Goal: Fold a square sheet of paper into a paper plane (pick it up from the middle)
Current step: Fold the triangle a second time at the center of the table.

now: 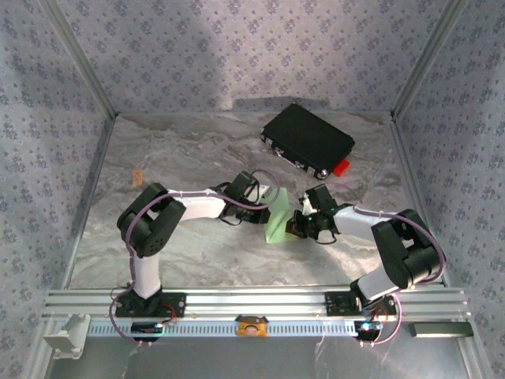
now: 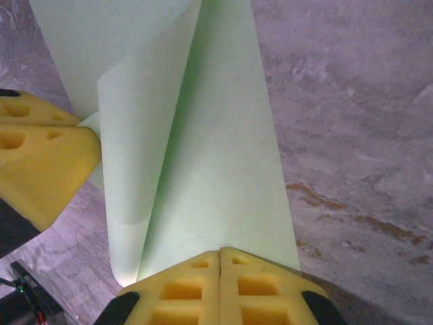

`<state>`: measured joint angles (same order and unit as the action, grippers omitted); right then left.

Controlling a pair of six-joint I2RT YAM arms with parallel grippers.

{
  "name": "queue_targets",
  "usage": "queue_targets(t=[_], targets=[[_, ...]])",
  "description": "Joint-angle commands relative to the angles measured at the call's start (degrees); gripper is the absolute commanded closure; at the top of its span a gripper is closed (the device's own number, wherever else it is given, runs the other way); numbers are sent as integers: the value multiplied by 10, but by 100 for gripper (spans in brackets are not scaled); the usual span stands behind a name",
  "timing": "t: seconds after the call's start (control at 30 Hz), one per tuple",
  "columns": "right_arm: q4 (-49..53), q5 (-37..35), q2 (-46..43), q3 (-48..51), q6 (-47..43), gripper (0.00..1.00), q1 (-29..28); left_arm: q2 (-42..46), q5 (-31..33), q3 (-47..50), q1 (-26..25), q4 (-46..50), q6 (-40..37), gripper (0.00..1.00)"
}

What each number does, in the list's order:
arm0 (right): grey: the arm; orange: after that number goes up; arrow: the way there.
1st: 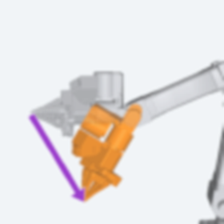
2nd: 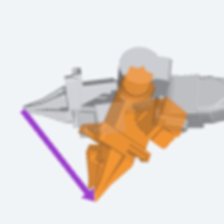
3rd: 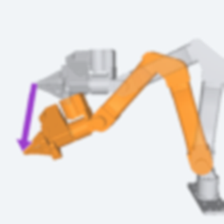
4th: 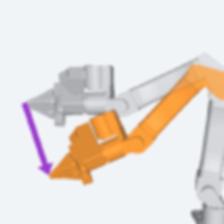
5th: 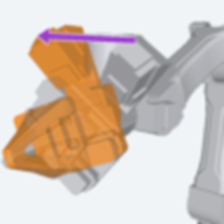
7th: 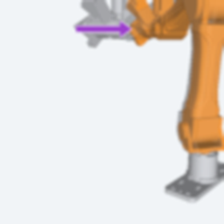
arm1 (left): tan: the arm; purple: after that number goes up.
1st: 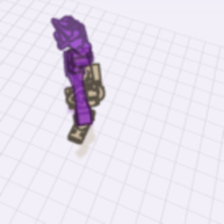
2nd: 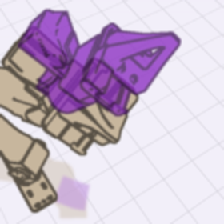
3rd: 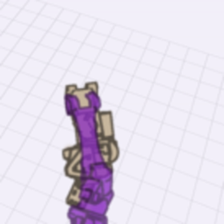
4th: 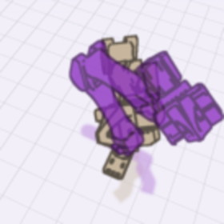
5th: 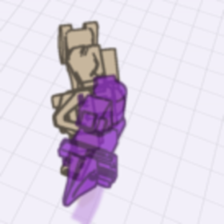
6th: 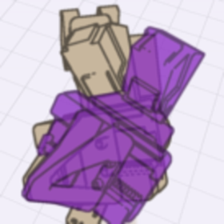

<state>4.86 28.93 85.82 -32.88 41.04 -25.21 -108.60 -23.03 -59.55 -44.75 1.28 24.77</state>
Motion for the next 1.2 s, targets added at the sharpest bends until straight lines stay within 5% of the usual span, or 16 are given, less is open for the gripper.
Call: queue_targets(t=[0.0, 1.17], targets=[[11, -6, 7, 9, -6, 100, 4, -12, 5, -12, -2, 8, -12, 100], [22, -5, 0, 9, -15, 99, 15, -1, 26, -33, -14, 21, -28, 100]])
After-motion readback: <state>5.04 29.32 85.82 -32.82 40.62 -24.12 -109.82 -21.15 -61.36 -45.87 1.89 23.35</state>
